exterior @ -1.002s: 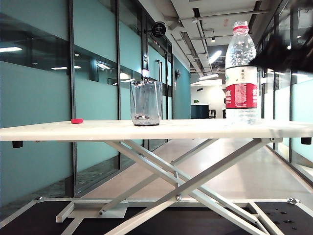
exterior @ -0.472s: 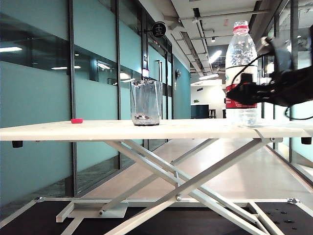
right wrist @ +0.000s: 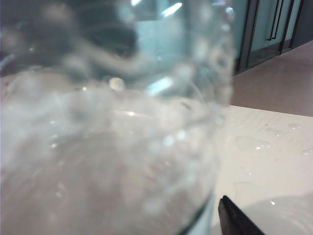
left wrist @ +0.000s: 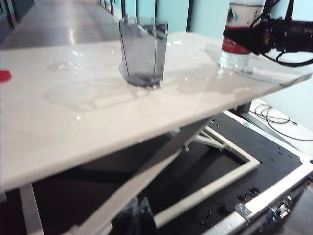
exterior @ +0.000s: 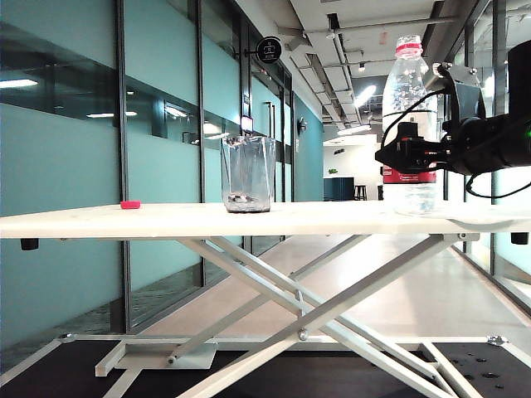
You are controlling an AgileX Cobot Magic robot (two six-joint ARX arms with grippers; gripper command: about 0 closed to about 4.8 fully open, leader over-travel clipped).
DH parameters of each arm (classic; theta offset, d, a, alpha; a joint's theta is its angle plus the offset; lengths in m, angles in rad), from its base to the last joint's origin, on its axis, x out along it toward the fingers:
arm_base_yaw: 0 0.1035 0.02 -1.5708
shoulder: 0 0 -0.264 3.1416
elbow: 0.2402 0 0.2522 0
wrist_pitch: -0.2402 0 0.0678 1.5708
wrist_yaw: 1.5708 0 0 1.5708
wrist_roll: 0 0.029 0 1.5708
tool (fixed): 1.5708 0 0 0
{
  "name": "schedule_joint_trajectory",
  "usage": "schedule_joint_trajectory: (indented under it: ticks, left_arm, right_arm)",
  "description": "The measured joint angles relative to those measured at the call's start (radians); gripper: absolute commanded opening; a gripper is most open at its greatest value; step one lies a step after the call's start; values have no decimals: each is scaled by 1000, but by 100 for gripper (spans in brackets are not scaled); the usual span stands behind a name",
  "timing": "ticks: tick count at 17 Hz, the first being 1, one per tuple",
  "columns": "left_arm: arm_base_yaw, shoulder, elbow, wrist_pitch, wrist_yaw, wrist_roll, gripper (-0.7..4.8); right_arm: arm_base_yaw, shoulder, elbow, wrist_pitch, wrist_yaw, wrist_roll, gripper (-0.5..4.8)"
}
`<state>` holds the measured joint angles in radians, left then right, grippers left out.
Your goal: Pick up the mineral water bottle on the table and pour water into the mug until it's half full.
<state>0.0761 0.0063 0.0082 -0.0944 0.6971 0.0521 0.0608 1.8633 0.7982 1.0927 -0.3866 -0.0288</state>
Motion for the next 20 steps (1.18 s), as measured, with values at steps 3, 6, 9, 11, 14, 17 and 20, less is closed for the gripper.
schedule_joint_trajectory:
  ticks: [3, 6, 9, 11, 14, 17, 20]
  left_arm:
    - [0, 0, 0, -22, 0, 3, -5]
    - [0, 0, 0, -30, 0, 22, -5]
    - [0, 0, 0, -30, 0, 23, -5]
    - [0, 0, 0, -32, 0, 23, -5]
    - [0, 0, 0, -34, 0, 23, -5]
    - [0, 0, 0, -34, 0, 23, -5]
    - [0, 0, 0, -34, 0, 23, -5]
  right_arm:
    - [0, 0, 6, 1, -19, 3, 366]
    - [3, 0, 6, 2, -41, 4, 232]
    - [3, 0, 6, 2, -41, 5, 232]
    - [3, 0, 6, 2, -41, 5, 232]
    - [9, -2, 8, -4, -39, 3, 232]
    - [33, -2, 45, -67, -34, 0, 232]
    - [98, -31, 128, -276, -6, -112, 232]
